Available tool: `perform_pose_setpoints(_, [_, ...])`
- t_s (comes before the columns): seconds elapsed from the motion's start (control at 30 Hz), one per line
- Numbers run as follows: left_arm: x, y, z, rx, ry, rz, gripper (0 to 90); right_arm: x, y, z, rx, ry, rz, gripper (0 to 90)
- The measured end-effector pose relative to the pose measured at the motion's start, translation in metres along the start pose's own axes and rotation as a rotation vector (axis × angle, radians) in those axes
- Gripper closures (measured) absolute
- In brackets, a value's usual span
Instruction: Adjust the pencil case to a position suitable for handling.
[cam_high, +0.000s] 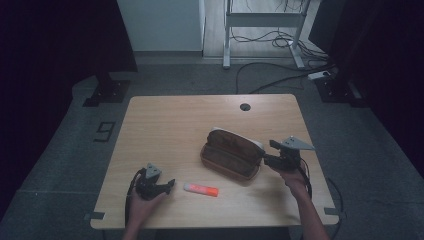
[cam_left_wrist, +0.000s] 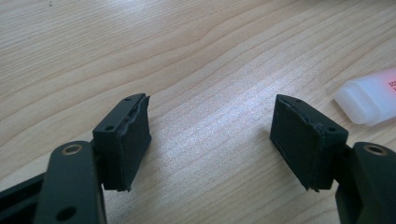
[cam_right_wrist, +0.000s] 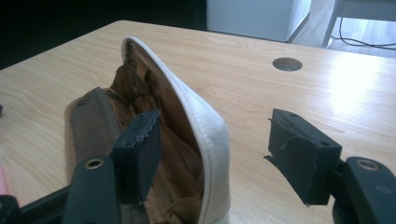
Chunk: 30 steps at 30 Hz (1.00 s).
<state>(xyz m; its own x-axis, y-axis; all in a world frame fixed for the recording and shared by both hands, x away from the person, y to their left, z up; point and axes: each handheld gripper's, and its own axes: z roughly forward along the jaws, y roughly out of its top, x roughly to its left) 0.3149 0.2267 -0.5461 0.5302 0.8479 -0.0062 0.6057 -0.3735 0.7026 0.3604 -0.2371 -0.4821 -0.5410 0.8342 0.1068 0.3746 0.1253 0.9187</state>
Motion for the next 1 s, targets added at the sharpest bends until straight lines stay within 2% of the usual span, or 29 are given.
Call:
perform_pose_setpoints(0.13, [0.000, 0.000, 0.000, 0.000, 0.000, 0.000, 28.2, 0.005, -0.003, -0.007, -0.013, 0.008, 0.016, 33.2])
perform_pose_setpoints(0.23, [0.000, 0.000, 0.000, 0.000, -0.001, 0.000, 28.2, 0.011, -0.006, -0.011, -0.021, 0.031, 0.025, 33.2])
perform_pose_setpoints(0.3, [0.000, 0.000, 0.000, 0.000, -0.001, 0.000, 28.2, 0.016, -0.006, -0.012, -0.006, 0.039, 0.006, 33.2])
perform_pose_setpoints(0.6, [0.000, 0.000, 0.000, 0.000, 0.000, 0.000, 28.2, 0.036, -0.005, -0.015, -0.020, 0.102, -0.006, 33.2])
perform_pose_setpoints(0.7, [0.000, 0.000, 0.000, 0.000, 0.000, 0.001, 28.2, 0.045, -0.006, -0.013, -0.021, 0.124, -0.018, 33.2])
perform_pose_setpoints(0.8, [0.000, 0.000, 0.000, 0.000, 0.000, 0.000, 28.2, 0.056, -0.009, -0.007, -0.019, 0.188, -0.008, 33.3])
perform_pose_setpoints(1.0, [0.000, 0.000, 0.000, 0.000, 0.000, 0.000, 28.2, 0.074, -0.016, 0.008, 0.020, 0.235, -0.032, 33.3])
